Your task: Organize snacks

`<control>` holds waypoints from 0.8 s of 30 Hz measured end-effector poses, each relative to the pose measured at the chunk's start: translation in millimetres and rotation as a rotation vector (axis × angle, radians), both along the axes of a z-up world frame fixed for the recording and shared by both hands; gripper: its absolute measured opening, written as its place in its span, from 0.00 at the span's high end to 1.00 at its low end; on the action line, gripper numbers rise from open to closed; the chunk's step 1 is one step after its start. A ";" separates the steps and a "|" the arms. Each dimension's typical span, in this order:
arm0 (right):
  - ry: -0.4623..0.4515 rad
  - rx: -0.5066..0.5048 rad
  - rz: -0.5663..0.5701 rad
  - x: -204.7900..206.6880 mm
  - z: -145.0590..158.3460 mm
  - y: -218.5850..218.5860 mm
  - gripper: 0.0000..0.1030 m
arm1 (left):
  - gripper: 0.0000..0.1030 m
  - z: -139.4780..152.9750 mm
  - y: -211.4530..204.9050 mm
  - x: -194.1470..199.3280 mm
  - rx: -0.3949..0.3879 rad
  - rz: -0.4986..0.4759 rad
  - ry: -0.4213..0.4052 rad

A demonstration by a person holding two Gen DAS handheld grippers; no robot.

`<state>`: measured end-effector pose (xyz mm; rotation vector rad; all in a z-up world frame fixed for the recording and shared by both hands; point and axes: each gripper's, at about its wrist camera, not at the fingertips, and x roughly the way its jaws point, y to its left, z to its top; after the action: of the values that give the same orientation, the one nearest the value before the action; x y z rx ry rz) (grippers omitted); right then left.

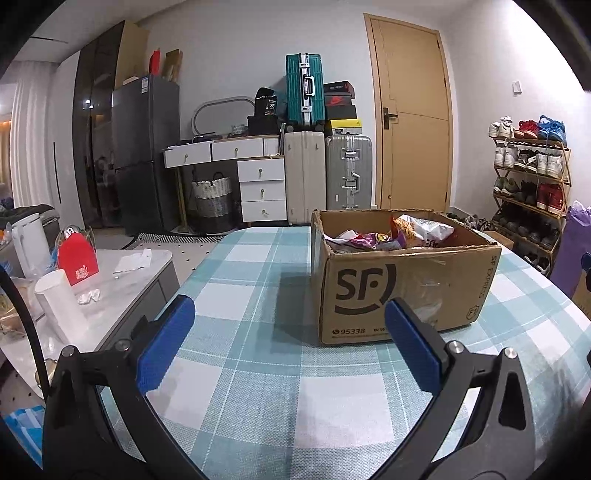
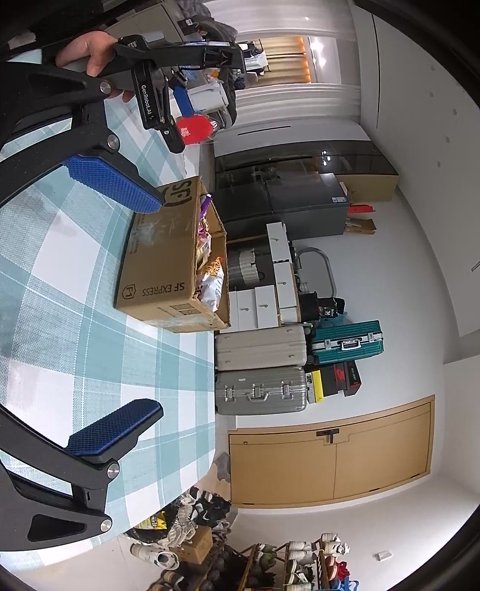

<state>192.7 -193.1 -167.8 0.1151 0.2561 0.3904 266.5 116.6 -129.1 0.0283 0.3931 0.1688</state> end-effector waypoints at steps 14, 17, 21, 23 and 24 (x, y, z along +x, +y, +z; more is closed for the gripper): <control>0.004 -0.004 -0.003 1.2 -1.9 0.9 0.00 | 0.00 0.0 1.4 -1.6 0.001 0.017 0.000; 0.002 -0.006 -0.003 0.6 -3.1 0.5 0.00 | 0.00 -0.4 1.9 -1.6 0.001 0.017 0.001; 0.003 -0.006 -0.004 0.4 -3.8 0.5 0.00 | 0.00 -1.2 2.0 -2.3 0.002 0.021 -0.001; 0.005 -0.005 -0.003 0.5 -3.8 0.7 0.00 | 0.00 -0.7 2.4 -3.2 0.002 0.019 -0.002; 0.006 -0.006 -0.002 0.7 -3.9 1.0 0.00 | 0.00 -1.2 2.6 -3.0 0.002 0.018 -0.004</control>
<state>193.4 -192.2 -171.7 0.1111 0.2632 0.3874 263.6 119.2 -130.2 0.0269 0.3895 0.1869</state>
